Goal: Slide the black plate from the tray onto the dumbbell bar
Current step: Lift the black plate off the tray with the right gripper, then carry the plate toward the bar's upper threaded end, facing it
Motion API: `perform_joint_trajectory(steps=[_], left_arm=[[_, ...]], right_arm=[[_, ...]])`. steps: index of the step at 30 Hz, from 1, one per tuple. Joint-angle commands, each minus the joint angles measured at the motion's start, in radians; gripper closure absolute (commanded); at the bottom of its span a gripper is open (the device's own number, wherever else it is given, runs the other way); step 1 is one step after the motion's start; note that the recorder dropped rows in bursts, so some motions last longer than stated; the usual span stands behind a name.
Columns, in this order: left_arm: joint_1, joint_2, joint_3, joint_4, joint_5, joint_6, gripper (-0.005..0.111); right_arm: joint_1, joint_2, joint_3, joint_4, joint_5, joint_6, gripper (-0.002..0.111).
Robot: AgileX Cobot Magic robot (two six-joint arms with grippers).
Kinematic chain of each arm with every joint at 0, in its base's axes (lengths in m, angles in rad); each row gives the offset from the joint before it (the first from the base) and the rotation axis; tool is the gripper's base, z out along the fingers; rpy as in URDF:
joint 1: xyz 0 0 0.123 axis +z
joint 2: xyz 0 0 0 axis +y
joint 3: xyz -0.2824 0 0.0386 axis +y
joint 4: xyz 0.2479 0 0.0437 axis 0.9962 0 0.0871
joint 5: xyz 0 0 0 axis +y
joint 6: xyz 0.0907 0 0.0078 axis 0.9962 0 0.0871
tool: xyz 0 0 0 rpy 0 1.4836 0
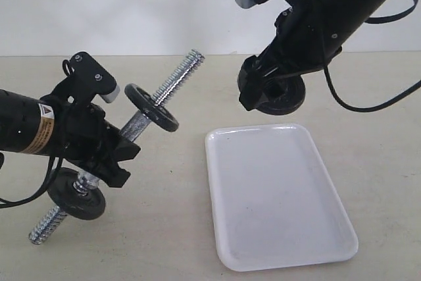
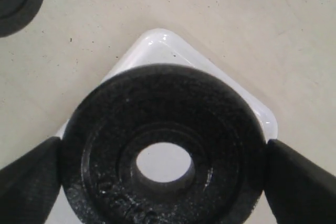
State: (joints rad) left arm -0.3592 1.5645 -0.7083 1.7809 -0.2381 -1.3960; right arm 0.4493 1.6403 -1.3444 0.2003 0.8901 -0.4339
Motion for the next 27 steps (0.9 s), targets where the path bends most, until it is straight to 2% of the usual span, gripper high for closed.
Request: perform_joint_trajectory(steps=[1,9,13,18,21,27], left_arm=[[-0.001,-0.05,-0.011,-0.037,0.027,0.019,0.102],[-0.003,-0.05,0.028,-0.037,0.079,0.135,0.102],[-0.003,-0.05,0.035,-0.037,0.091,0.188,0.102],[-0.003,-0.05,0.035,-0.037,0.119,0.202,0.102],[-0.003,-0.05,0.035,-0.037,0.119,0.202,0.102],[-0.003,-0.05,0.035,-0.037,0.105,0.202,0.102]], right_arm=[[0.0,-0.024,-0.016,0.072,-0.037,-0.059,0.108],[0.0,-0.024,-0.016,0.155,-0.047,-0.125,0.108],[-0.005,-0.024,-0.016,0.281,-0.051,-0.205,0.108],[-0.117,-0.024,-0.016,0.556,0.002,-0.393,0.108],[-0.151,-0.024,-0.016,0.585,0.027,-0.439,0.108],[-0.151,-0.022,-0.016,0.679,0.073,-0.5,0.108]])
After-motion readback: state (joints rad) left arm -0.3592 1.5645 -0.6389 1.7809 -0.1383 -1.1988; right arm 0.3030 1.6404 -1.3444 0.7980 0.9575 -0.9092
